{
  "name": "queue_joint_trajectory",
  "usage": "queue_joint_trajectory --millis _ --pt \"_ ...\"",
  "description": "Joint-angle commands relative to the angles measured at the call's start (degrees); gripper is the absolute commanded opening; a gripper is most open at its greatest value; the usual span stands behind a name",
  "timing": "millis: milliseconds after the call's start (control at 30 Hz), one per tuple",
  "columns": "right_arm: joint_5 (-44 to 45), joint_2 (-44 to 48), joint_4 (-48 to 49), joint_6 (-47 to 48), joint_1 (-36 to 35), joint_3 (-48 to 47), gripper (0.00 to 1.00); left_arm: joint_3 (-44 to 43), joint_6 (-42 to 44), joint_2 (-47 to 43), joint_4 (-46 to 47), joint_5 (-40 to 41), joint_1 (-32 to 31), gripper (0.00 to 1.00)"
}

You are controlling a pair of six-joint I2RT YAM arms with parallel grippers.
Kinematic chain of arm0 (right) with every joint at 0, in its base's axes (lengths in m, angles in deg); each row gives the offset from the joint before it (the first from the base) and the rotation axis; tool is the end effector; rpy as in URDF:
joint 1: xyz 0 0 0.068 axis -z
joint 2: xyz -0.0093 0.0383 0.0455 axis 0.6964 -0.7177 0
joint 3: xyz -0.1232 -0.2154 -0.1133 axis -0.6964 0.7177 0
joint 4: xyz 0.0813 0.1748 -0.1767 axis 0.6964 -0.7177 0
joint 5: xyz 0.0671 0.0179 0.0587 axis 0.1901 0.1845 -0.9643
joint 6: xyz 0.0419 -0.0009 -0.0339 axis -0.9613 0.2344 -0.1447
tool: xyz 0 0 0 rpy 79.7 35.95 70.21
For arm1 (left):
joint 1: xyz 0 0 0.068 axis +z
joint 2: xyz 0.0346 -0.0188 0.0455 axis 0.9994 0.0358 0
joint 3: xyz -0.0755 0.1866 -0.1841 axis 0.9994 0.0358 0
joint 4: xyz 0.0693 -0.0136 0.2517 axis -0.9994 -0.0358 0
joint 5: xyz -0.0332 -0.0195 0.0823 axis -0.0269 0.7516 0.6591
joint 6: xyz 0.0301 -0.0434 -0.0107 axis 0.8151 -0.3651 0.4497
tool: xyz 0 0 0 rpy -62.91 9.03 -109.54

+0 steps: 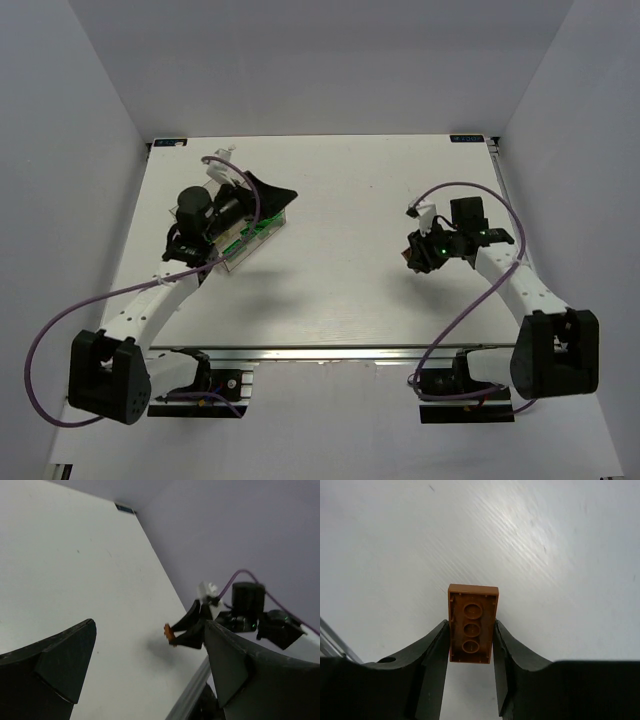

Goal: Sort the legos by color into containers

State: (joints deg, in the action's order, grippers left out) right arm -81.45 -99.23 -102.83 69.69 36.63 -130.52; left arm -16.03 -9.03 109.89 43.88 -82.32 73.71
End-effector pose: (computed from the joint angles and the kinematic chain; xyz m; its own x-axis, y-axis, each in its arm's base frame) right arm 0.2472 0.0476 0.2212 -0.5511 -0.5180 -0.6542 -0.7043 0.7092 0.0317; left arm 0.2539 -0.0822 0.3188 -0.5110 -0.5242 -0.6812 0.4574 0.5052 -0.7318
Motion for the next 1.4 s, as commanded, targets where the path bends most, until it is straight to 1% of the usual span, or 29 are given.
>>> queue_joint_trajectory --millis 0,133,167,267,300,400,567,667,800,867,1067,1367 --pt "-10.8 3.9 2.5 -0.5 -3.6 -4.0 0.00 -2.0 2.2 2.2 -1.1 -3.3 -4.3 0.98" --pt "-11.3 6.1 5.9 -6.3 -9.3 -5.7 0.00 -2.7 4.1 3.6 -3.3 -2.9 -7.0 0.98" --pt "-11.0 6.3 6.0 -7.4 -11.8 -7.1 0.00 -2.5 4.2 3.8 -3.1 -2.8 -7.6 0.98" --pt "-11.9 6.1 5.4 -11.7 -14.9 -10.1 0.00 -2.4 3.4 5.0 -2.6 -3.3 -8.4 0.98" --pt "-13.1 6.1 6.0 -14.2 -15.5 -10.6 0.00 -2.4 3.0 5.3 -2.2 -4.1 -8.6 0.98" --pt "-14.3 7.5 8.5 -17.4 -17.2 -10.3 0.00 -2.0 2.0 6.4 -1.1 -4.8 -9.7 0.97" --pt "-12.0 9.4 12.2 -15.9 -19.5 -8.5 0.00 -1.9 1.4 9.1 -0.9 -5.2 -11.7 0.95" --pt "-9.5 10.9 14.0 -14.4 -21.2 -6.0 0.00 -1.7 0.0 10.3 0.4 -6.7 -12.6 0.93" --pt "-4.5 12.7 15.6 -12.7 -24.0 -4.1 0.00 -1.6 -0.6 11.0 1.2 -7.3 -13.5 0.92" --pt "-3.5 13.4 16.0 -12.0 -25.5 -3.7 0.00 -1.6 -0.6 10.9 1.4 -7.3 -14.0 0.92" --pt "-0.5 14.6 16.7 -11.0 -26.7 -2.7 0.00 -1.1 -1.2 11.1 2.5 -7.4 -14.3 0.92" --pt "0.2 15.1 16.9 -10.8 -26.9 -2.1 0.00 -0.9 -2.1 11.5 3.3 -7.9 -14.9 0.92"
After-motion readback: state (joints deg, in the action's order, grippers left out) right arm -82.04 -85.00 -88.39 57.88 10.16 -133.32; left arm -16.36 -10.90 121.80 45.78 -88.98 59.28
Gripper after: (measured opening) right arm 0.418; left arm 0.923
